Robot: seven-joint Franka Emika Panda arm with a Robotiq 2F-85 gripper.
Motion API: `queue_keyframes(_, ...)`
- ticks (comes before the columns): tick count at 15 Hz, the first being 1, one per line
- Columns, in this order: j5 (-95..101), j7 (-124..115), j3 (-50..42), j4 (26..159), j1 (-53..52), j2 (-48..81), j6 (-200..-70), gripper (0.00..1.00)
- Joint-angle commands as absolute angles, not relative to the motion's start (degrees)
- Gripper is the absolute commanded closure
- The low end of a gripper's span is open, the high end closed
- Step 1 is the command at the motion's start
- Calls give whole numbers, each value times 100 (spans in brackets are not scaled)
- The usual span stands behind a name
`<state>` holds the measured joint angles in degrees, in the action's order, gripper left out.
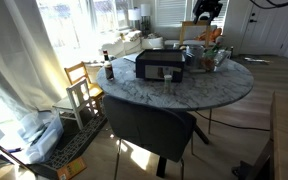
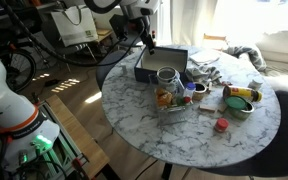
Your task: Put the silver cup inside the box
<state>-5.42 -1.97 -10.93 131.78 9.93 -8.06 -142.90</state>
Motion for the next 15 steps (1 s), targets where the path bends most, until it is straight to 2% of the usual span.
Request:
queue_keyframes(1, -556, -255, -1119, 13005, 1040, -534, -14352, 0)
queue_keyframes(13, -449, -222, -1209, 12182, 1169, 920, -14478, 0)
queue_keyframes(14, -447, -219, -1208, 12103, 1178, 1031, -14461, 3)
queue_keyframes(15, -441, -256, -1213, 12020, 1184, 1139, -14451, 11)
